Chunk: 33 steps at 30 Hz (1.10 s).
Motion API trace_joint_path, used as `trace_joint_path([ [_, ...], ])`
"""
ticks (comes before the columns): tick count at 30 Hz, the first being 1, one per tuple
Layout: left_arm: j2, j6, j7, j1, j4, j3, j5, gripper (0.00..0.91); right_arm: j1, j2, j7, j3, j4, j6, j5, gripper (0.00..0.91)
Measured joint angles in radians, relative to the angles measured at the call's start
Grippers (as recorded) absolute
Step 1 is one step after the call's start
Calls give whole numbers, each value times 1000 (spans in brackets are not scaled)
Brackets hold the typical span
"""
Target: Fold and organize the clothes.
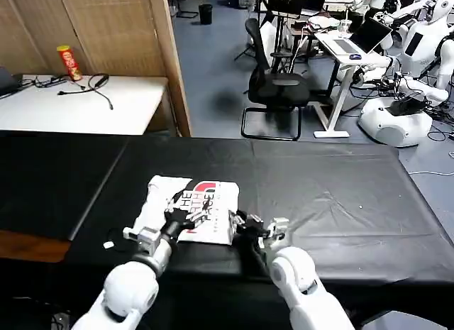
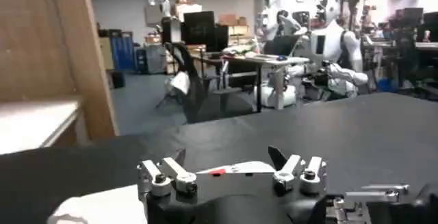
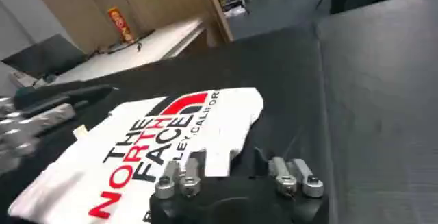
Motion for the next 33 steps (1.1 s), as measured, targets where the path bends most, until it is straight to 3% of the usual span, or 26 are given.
trace_joint_path([
  [6, 0, -7, -1, 30, -8, -24, 1, 878, -9, -6, -8, 14, -3, -3, 8, 0],
  [12, 4, -25, 0, 59, 0, -54, 2, 878, -59, -83, 35, 74, 83, -55, 98, 10],
  [14, 5, -32, 0, 65, 7, -62, 3, 878, -84, -132, 38, 107, 125, -70, 132, 234],
  [15, 6, -34, -1, 67, 12, -65, 3, 878, -95, -155, 38, 125, 141, -76, 144, 878],
  [18, 5, -30, -10, 70, 21, -70, 2, 878, -129, -223, 10, 180, 185, -78, 158, 878],
  [23, 6, -57, -14, 84, 24, -85, -33, 878, -176, -306, -95, 251, 235, -13, 69, 878],
  [28, 17, -120, -11, 107, 39, -97, -45, 878, -222, -351, -136, 278, 271, 91, -44, 878],
  [33, 22, -105, -47, 129, 28, -106, -55, 878, -269, -347, -98, 284, 295, 214, -137, 878],
])
